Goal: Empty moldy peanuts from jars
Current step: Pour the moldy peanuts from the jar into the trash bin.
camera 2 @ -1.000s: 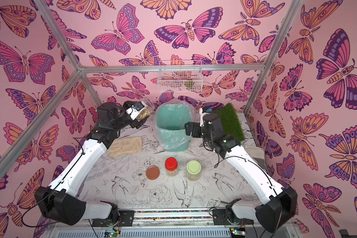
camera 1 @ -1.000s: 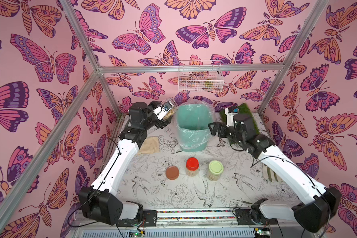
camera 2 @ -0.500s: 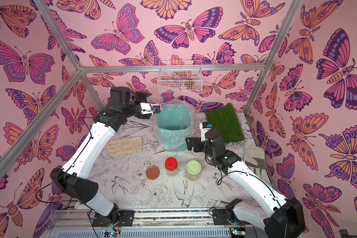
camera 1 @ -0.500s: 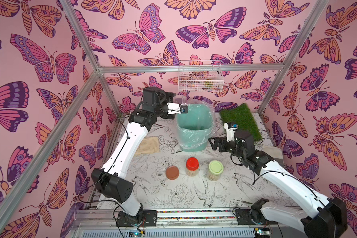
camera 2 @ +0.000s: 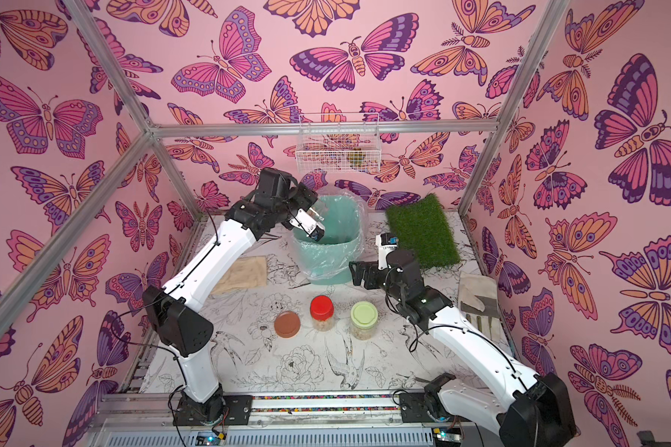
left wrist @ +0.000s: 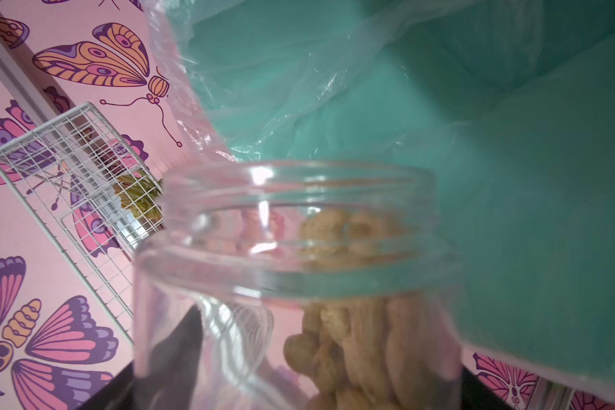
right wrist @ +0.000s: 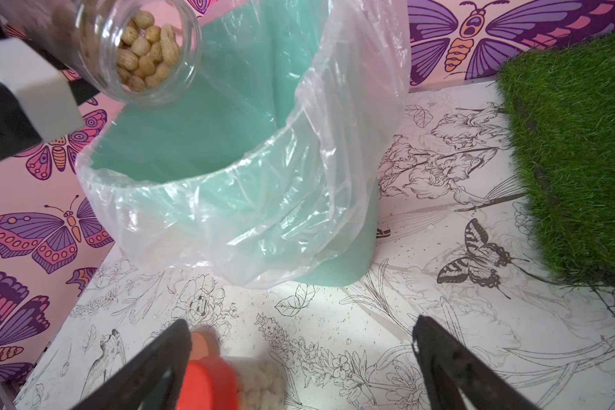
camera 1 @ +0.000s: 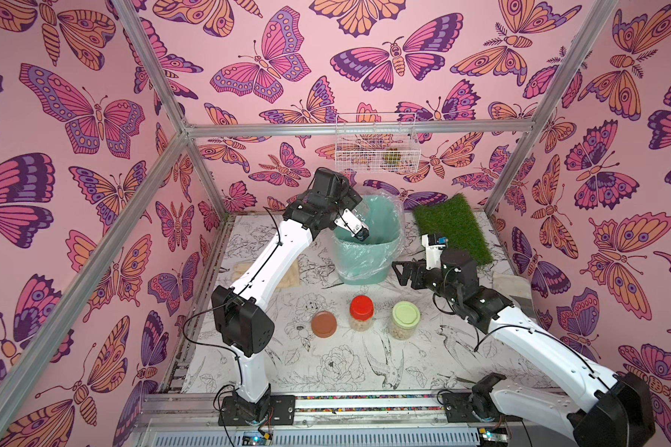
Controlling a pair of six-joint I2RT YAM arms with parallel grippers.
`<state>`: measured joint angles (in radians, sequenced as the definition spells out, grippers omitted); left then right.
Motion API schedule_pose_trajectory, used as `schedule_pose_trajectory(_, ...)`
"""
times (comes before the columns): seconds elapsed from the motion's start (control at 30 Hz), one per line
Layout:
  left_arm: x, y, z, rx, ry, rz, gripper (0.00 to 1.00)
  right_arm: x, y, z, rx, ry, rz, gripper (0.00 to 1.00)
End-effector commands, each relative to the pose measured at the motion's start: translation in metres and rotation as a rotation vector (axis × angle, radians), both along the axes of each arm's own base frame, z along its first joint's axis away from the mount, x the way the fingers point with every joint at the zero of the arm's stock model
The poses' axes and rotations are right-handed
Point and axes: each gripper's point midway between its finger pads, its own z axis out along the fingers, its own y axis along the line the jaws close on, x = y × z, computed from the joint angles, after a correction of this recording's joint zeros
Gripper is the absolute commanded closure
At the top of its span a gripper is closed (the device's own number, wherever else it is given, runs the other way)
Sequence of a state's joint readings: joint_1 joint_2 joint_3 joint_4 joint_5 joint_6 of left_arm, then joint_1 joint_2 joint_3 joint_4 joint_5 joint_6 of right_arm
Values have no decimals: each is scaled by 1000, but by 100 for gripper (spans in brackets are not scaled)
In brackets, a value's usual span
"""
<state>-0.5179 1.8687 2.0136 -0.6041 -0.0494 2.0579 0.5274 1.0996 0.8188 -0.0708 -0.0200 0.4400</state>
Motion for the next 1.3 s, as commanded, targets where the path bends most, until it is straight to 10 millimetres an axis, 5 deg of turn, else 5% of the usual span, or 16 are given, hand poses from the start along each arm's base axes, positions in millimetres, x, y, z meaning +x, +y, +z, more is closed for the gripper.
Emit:
schedule_pose_trajectory(0.0,-1,-4,39,24,-134,-38,100,1,5,8,2,-38,22,1)
schedule_pose_trajectory(0.27,-4,-16,43,-93,-114,-27,100,3,6,8,2,-46,21,1)
schedule_pose_trajectory(0.5,-8,-17,104,-809,62,191,100,4,8,12,13,-47,28,1)
schedule_pose_trajectory(0.77,-24,24,147,-1540,355,324,100,4,13,13,27,-22,39,1)
schedule_pose_trajectory(1.03,-46,70,123,-2099,673,311,100,4,15,10,28,9,47,1)
schedule_pose_trajectory(1.27,-54,86,102,-2176,731,337,100,3,18,10,22,24,56,1)
